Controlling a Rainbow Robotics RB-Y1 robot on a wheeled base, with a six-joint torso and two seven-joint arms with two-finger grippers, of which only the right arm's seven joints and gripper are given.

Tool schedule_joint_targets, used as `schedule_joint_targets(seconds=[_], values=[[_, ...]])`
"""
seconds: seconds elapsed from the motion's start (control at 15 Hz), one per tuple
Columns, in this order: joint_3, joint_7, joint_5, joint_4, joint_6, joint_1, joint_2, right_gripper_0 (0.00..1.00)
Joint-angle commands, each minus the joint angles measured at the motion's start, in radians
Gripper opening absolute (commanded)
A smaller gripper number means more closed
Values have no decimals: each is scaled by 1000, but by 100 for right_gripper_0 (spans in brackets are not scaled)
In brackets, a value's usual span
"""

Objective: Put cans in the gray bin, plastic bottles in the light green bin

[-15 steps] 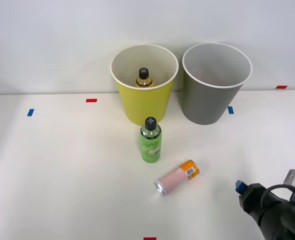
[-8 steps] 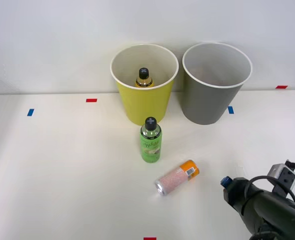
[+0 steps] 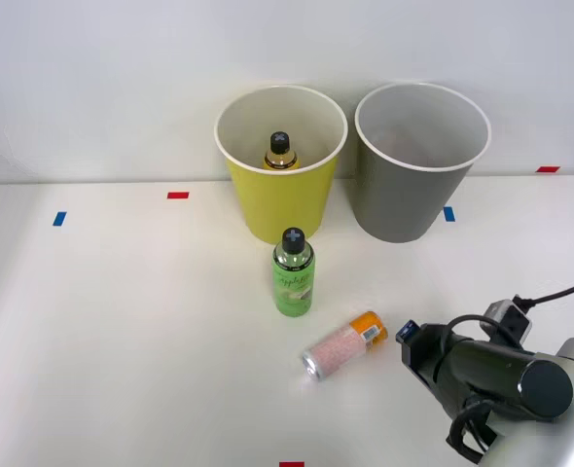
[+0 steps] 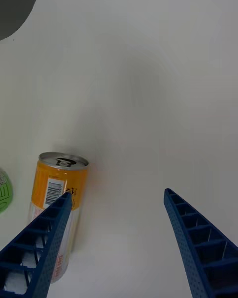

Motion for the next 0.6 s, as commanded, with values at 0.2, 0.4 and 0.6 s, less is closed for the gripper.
schedule_joint_targets(seconds=[0.2, 0.4, 0.6], values=[[6, -62, -168, 24, 0, -111, -53, 65], [6, -69, -257, 99, 0, -186, -23, 70], [6, -69, -305, 173, 0, -253, 23, 93]])
